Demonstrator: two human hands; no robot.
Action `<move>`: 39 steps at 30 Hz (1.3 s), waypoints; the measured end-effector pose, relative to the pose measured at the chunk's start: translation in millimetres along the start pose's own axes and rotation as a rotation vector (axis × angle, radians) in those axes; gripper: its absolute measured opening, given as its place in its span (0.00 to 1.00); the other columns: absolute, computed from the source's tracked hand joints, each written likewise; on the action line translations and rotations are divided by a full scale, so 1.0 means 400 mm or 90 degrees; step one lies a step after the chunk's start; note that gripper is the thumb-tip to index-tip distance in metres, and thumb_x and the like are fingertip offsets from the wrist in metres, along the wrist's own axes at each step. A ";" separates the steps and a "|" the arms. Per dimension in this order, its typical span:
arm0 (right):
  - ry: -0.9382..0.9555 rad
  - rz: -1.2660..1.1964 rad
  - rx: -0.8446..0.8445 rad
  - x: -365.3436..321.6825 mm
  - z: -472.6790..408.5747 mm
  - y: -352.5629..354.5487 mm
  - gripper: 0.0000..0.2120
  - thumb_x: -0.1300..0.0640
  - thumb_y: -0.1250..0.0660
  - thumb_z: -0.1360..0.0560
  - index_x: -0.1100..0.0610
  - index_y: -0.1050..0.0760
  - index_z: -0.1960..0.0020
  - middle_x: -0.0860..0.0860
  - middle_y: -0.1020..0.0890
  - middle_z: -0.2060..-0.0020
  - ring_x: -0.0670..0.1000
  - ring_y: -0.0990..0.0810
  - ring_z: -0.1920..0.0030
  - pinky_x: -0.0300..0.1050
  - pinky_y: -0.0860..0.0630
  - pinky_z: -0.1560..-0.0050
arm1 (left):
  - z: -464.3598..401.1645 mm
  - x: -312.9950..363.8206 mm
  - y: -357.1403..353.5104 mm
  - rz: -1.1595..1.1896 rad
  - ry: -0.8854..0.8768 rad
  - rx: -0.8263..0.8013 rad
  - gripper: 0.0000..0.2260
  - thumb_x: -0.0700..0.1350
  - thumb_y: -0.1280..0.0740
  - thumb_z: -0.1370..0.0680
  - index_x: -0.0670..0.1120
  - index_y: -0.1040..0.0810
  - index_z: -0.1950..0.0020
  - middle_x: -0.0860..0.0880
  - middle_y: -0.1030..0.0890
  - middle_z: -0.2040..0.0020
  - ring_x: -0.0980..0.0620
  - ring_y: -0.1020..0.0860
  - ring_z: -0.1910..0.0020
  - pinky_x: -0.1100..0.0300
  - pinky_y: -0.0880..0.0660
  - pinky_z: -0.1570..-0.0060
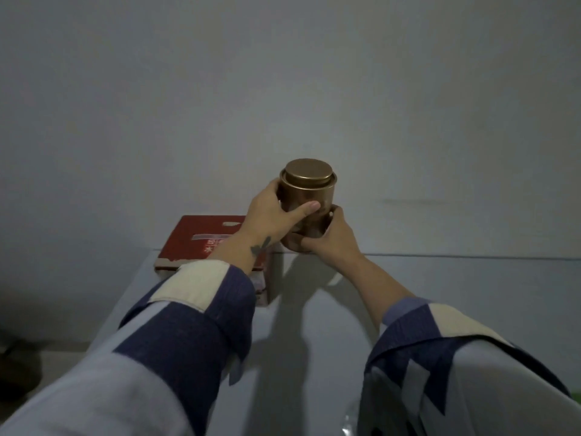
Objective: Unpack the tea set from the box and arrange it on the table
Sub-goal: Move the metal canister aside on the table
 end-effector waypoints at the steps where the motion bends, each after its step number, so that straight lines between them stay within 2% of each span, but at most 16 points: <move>1: -0.006 0.003 0.001 0.009 0.009 0.038 0.39 0.56 0.20 0.37 0.59 0.37 0.34 0.47 0.25 0.48 0.46 0.25 0.49 0.38 0.29 0.52 | 0.001 0.026 -0.028 0.007 0.000 -0.009 0.33 0.52 0.24 0.31 0.44 0.31 0.30 0.48 0.24 0.33 0.53 0.26 0.36 0.66 0.32 0.44; 5: -0.026 0.014 0.027 0.080 0.041 0.221 0.41 0.51 0.18 0.44 0.59 0.34 0.37 0.55 0.28 0.40 0.49 0.23 0.46 0.42 0.22 0.45 | 0.018 0.133 -0.186 0.022 -0.015 -0.030 0.35 0.52 0.22 0.33 0.43 0.31 0.31 0.48 0.24 0.34 0.52 0.25 0.36 0.66 0.31 0.44; 8: -0.037 0.032 0.040 0.154 0.056 0.374 0.32 0.59 0.19 0.38 0.57 0.35 0.42 0.47 0.27 0.51 0.41 0.25 0.54 0.25 0.28 0.58 | 0.035 0.198 -0.329 0.050 -0.018 -0.030 0.36 0.52 0.22 0.33 0.44 0.32 0.30 0.48 0.24 0.34 0.51 0.26 0.35 0.65 0.31 0.43; 9: -0.039 0.044 0.043 0.180 0.057 0.423 0.32 0.59 0.20 0.38 0.58 0.35 0.41 0.45 0.27 0.52 0.42 0.25 0.53 0.25 0.30 0.58 | 0.039 0.218 -0.379 0.059 -0.014 -0.030 0.36 0.52 0.22 0.34 0.44 0.32 0.30 0.48 0.24 0.34 0.51 0.26 0.35 0.65 0.31 0.43; 11: -0.052 0.075 0.054 0.240 0.053 0.511 0.38 0.56 0.19 0.38 0.60 0.35 0.35 0.48 0.27 0.46 0.48 0.25 0.45 0.35 0.30 0.52 | 0.042 0.251 -0.478 0.079 -0.003 -0.037 0.37 0.52 0.21 0.34 0.44 0.32 0.31 0.48 0.24 0.34 0.51 0.25 0.35 0.65 0.31 0.43; 13: -0.072 0.084 0.059 0.305 0.045 0.585 0.40 0.55 0.19 0.38 0.61 0.36 0.33 0.50 0.27 0.44 0.49 0.26 0.45 0.40 0.30 0.51 | 0.039 0.277 -0.575 0.094 0.006 -0.040 0.36 0.51 0.21 0.34 0.43 0.31 0.31 0.48 0.24 0.34 0.52 0.25 0.36 0.66 0.31 0.44; 17: -0.108 0.097 0.075 0.444 0.024 0.721 0.37 0.60 0.19 0.39 0.63 0.34 0.35 0.49 0.26 0.49 0.47 0.26 0.51 0.35 0.30 0.59 | 0.026 0.308 -0.768 0.124 0.032 -0.056 0.36 0.49 0.20 0.35 0.43 0.31 0.31 0.48 0.24 0.34 0.53 0.25 0.36 0.68 0.32 0.45; 19: -0.121 0.095 0.077 0.515 0.011 0.766 0.37 0.61 0.18 0.41 0.62 0.32 0.36 0.48 0.24 0.51 0.48 0.23 0.51 0.32 0.30 0.62 | 0.018 0.303 -0.856 0.130 0.049 -0.065 0.36 0.48 0.20 0.35 0.43 0.31 0.31 0.48 0.24 0.34 0.53 0.25 0.36 0.69 0.32 0.45; 22: -0.131 0.093 0.082 0.592 0.002 0.821 0.37 0.60 0.18 0.41 0.58 0.31 0.37 0.47 0.24 0.50 0.47 0.24 0.49 0.37 0.29 0.56 | 0.010 0.289 -0.967 0.141 0.070 -0.084 0.36 0.47 0.20 0.35 0.43 0.32 0.31 0.48 0.24 0.34 0.53 0.26 0.36 0.69 0.33 0.44; 25: -0.154 0.084 0.069 0.672 -0.001 0.868 0.39 0.60 0.18 0.41 0.56 0.33 0.35 0.45 0.25 0.48 0.45 0.26 0.48 0.35 0.29 0.53 | -0.001 0.271 -1.078 0.138 0.082 -0.096 0.37 0.48 0.20 0.36 0.43 0.31 0.31 0.48 0.24 0.34 0.52 0.26 0.35 0.67 0.32 0.43; 28: -0.173 0.103 0.083 0.741 -0.007 0.905 0.43 0.59 0.17 0.42 0.57 0.34 0.32 0.51 0.23 0.39 0.51 0.24 0.40 0.44 0.25 0.45 | -0.008 0.262 -1.158 0.140 0.089 -0.099 0.37 0.47 0.19 0.36 0.43 0.31 0.31 0.48 0.24 0.34 0.51 0.26 0.35 0.65 0.31 0.41; 30: -0.180 0.092 0.091 0.769 -0.020 0.918 0.43 0.59 0.17 0.44 0.56 0.33 0.33 0.52 0.23 0.38 0.53 0.23 0.39 0.51 0.23 0.40 | -0.022 0.261 -1.192 0.142 0.086 -0.099 0.37 0.47 0.19 0.36 0.43 0.31 0.31 0.48 0.24 0.34 0.51 0.26 0.34 0.64 0.31 0.39; 32: -0.181 0.079 0.098 0.790 -0.040 0.923 0.42 0.60 0.17 0.44 0.55 0.33 0.35 0.52 0.23 0.40 0.54 0.23 0.40 0.56 0.22 0.41 | -0.041 0.261 -1.210 0.122 0.077 -0.092 0.37 0.48 0.19 0.36 0.43 0.31 0.31 0.47 0.24 0.34 0.51 0.26 0.35 0.63 0.30 0.38; 35: -0.178 0.047 0.094 0.804 -0.062 0.923 0.39 0.64 0.19 0.41 0.58 0.33 0.34 0.47 0.25 0.47 0.51 0.23 0.44 0.48 0.23 0.44 | -0.062 0.259 -1.225 0.092 0.071 -0.084 0.37 0.49 0.19 0.36 0.43 0.31 0.32 0.47 0.24 0.35 0.51 0.25 0.35 0.61 0.28 0.37; 37: -0.166 0.039 0.085 0.811 -0.071 0.923 0.38 0.65 0.20 0.39 0.59 0.34 0.33 0.46 0.26 0.48 0.47 0.25 0.46 0.41 0.26 0.49 | -0.069 0.254 -1.231 0.088 0.075 -0.089 0.37 0.49 0.20 0.36 0.43 0.32 0.31 0.48 0.24 0.34 0.52 0.25 0.36 0.64 0.29 0.40; 39: -0.159 0.036 0.078 0.814 -0.070 0.924 0.37 0.64 0.21 0.38 0.60 0.34 0.33 0.47 0.27 0.48 0.46 0.27 0.47 0.39 0.29 0.50 | -0.072 0.250 -1.235 0.086 0.073 -0.089 0.38 0.49 0.20 0.36 0.43 0.32 0.31 0.48 0.25 0.34 0.52 0.25 0.35 0.63 0.29 0.39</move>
Point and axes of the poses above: each hand's wrist, its own z-axis away from the middle knuckle, its own y-axis out of the back of the hand, x = y × z, the point moved 7 cm from there along -z, towards the middle knuckle
